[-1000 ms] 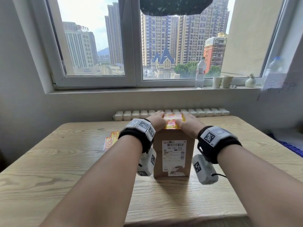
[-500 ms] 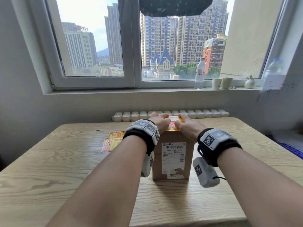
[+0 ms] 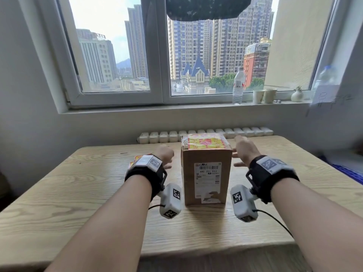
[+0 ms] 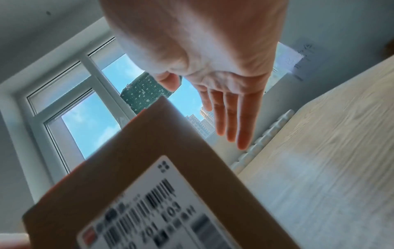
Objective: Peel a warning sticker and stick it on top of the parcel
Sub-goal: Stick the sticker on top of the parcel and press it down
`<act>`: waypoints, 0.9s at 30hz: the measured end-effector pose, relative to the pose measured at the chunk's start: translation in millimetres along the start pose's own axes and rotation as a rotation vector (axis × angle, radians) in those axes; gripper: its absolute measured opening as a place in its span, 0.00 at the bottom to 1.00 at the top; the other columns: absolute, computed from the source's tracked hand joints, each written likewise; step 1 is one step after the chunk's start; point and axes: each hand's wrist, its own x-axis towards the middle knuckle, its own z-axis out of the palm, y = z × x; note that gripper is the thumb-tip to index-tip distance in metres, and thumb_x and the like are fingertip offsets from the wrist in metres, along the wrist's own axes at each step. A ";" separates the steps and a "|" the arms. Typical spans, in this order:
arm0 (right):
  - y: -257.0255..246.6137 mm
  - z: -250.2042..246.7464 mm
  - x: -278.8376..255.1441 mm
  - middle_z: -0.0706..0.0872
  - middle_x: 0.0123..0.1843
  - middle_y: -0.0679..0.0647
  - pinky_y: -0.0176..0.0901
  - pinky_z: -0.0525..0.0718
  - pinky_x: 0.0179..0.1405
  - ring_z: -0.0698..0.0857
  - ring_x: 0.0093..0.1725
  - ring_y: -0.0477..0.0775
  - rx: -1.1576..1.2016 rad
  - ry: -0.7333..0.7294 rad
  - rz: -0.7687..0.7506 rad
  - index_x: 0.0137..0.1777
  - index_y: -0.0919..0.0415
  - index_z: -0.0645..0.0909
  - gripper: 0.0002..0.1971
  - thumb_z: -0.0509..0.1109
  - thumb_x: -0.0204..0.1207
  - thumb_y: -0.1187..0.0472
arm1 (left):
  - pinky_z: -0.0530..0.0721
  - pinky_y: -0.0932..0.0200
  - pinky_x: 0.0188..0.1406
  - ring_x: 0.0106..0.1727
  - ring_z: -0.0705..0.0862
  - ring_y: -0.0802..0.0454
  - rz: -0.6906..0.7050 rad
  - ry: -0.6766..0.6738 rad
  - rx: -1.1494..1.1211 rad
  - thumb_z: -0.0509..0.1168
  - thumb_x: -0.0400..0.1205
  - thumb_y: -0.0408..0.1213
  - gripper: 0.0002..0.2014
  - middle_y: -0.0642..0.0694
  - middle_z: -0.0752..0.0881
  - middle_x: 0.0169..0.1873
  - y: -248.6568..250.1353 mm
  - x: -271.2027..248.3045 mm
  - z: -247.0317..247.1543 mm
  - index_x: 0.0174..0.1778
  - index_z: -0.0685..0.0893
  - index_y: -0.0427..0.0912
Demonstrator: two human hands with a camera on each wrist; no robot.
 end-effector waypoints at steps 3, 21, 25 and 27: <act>22.5 -1.3 -8.8 0.84 0.62 0.65 0.58 0.89 0.51 0.85 0.60 0.64 -0.160 -0.026 0.052 0.70 0.65 0.76 0.20 0.54 0.80 0.68 | 0.86 0.52 0.53 0.66 0.77 0.46 -0.034 -0.110 0.172 0.59 0.77 0.18 0.36 0.41 0.74 0.73 -15.1 -10.4 -2.1 0.83 0.62 0.40; 3.7 25.5 54.7 0.90 0.47 0.58 0.60 0.88 0.56 0.90 0.51 0.61 -0.196 -0.064 -0.124 0.42 0.53 0.81 0.04 0.70 0.74 0.64 | 0.85 0.54 0.43 0.47 0.85 0.44 0.192 -0.100 0.267 0.65 0.81 0.37 0.22 0.38 0.87 0.51 14.3 38.1 12.6 0.71 0.79 0.36; -3.4 37.2 102.7 0.91 0.49 0.57 0.61 0.87 0.58 0.90 0.52 0.61 -0.179 -0.038 -0.155 0.33 0.49 0.81 0.10 0.71 0.73 0.63 | 0.86 0.50 0.43 0.51 0.87 0.42 0.251 -0.057 0.300 0.64 0.81 0.36 0.19 0.37 0.88 0.55 30.5 78.8 13.6 0.68 0.81 0.37; -4.6 43.8 122.8 0.91 0.52 0.57 0.60 0.87 0.57 0.90 0.53 0.60 -0.184 -0.038 -0.165 0.40 0.51 0.85 0.06 0.70 0.73 0.63 | 0.84 0.54 0.39 0.48 0.84 0.44 0.256 -0.053 0.310 0.63 0.81 0.36 0.19 0.37 0.88 0.56 33.5 100.2 16.0 0.68 0.81 0.37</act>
